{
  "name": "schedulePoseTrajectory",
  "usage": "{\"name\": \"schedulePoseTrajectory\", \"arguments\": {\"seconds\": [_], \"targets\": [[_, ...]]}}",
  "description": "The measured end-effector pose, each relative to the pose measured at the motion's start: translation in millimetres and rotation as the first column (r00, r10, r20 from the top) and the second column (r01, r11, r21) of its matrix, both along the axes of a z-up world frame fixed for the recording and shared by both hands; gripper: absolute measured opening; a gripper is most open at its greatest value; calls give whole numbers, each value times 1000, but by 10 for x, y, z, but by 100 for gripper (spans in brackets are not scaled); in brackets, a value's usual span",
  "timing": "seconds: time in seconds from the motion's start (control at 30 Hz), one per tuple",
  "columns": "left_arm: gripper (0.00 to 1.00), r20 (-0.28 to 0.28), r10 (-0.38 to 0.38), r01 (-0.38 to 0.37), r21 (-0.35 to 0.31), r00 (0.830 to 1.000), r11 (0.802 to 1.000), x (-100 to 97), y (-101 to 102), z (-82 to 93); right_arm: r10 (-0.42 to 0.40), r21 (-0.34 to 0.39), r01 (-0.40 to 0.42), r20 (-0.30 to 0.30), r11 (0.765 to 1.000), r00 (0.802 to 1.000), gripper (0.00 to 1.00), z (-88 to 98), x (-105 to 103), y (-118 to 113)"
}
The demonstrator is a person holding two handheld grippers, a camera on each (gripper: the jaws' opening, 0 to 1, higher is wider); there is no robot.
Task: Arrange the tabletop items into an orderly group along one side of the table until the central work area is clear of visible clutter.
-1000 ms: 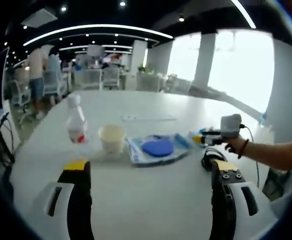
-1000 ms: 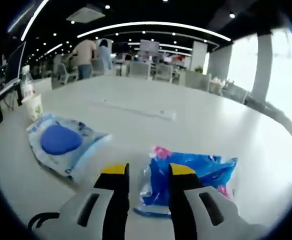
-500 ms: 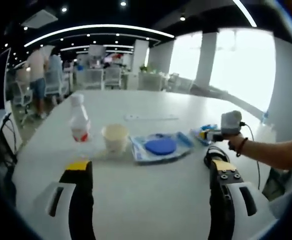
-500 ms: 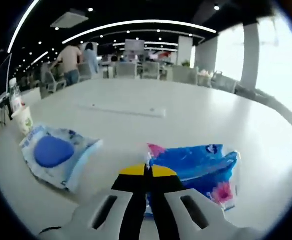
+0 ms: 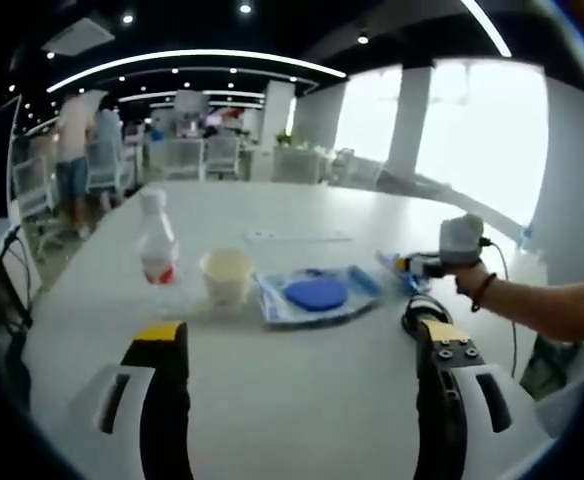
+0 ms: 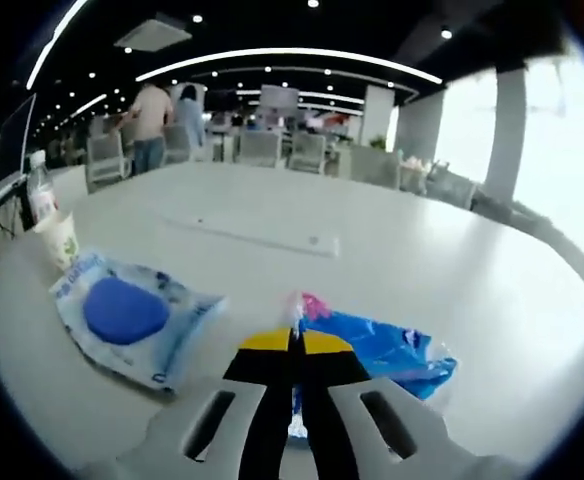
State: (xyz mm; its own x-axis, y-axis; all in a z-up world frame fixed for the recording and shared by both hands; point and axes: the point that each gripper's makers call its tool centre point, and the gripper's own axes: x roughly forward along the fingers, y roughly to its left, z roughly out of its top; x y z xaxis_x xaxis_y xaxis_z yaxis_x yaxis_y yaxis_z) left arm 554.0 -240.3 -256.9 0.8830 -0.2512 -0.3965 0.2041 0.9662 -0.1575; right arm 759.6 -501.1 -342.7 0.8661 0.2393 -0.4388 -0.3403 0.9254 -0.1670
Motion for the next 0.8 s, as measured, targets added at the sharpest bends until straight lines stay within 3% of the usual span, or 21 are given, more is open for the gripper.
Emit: {"name": "schedulePoseTrajectory", "arguments": {"seconds": [0.13, 0.2, 0.67, 0.8], "targets": [[91, 3, -1, 1, 5, 1000, 1000, -29, 19, 25, 11, -5, -11, 0, 1000, 1000, 1, 1, -8, 43], [92, 7, 7, -7, 6, 1000, 1000, -30, 39, 34, 35, -51, -35, 4, 998, 999, 1, -9, -15, 81], [91, -5, 16, -16, 1, 1000, 1000, -67, 92, 8, 26, -35, -28, -53, 999, 998, 1, -250, -23, 155], [91, -10, 17, -17, -2, 1000, 1000, -71, 96, -4, 59, -37, -62, -71, 997, 996, 4, -298, -55, 203]]}}
